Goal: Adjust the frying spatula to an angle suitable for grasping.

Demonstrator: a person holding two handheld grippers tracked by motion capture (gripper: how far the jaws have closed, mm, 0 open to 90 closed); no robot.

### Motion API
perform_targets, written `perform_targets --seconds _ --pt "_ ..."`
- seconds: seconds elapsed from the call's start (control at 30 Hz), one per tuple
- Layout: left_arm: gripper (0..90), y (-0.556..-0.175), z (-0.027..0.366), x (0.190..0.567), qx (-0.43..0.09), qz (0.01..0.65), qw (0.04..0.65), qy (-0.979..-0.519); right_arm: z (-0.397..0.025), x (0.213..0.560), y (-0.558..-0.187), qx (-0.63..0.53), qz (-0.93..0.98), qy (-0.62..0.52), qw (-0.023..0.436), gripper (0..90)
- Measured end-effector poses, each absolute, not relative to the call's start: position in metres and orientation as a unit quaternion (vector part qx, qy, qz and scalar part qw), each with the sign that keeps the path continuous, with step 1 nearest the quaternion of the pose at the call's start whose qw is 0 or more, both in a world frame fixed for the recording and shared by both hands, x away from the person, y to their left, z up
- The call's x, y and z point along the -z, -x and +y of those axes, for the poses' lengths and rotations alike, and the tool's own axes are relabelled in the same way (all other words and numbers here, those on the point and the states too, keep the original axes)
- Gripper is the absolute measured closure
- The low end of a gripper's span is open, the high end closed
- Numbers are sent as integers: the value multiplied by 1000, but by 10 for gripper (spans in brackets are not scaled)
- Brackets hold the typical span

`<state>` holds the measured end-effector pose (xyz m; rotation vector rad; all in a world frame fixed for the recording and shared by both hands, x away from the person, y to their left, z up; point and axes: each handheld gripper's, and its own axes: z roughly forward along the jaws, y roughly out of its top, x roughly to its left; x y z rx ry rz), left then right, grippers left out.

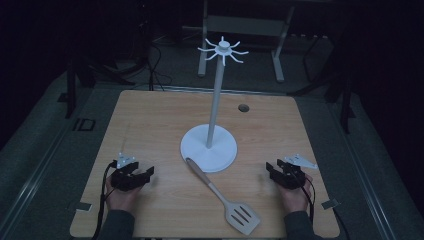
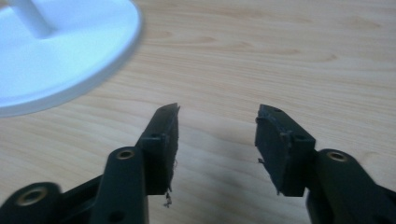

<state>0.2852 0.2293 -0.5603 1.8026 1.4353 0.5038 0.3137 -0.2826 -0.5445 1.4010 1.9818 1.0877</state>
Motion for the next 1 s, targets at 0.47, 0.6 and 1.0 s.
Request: perform_targets --seconds 0.47,0.6,1.0 --pt "329 -284 229 560 -198 562 383 -706 -248 514 -287 -401 755 -430 290 609" --pt "329 -284 229 560 -198 563 383 -706 -234 507 -281 -393 772 -413 282 650" --pt "329 -285 230 561 -199 563 380 -707 -196 494 -274 -391 815 -364 223 669"
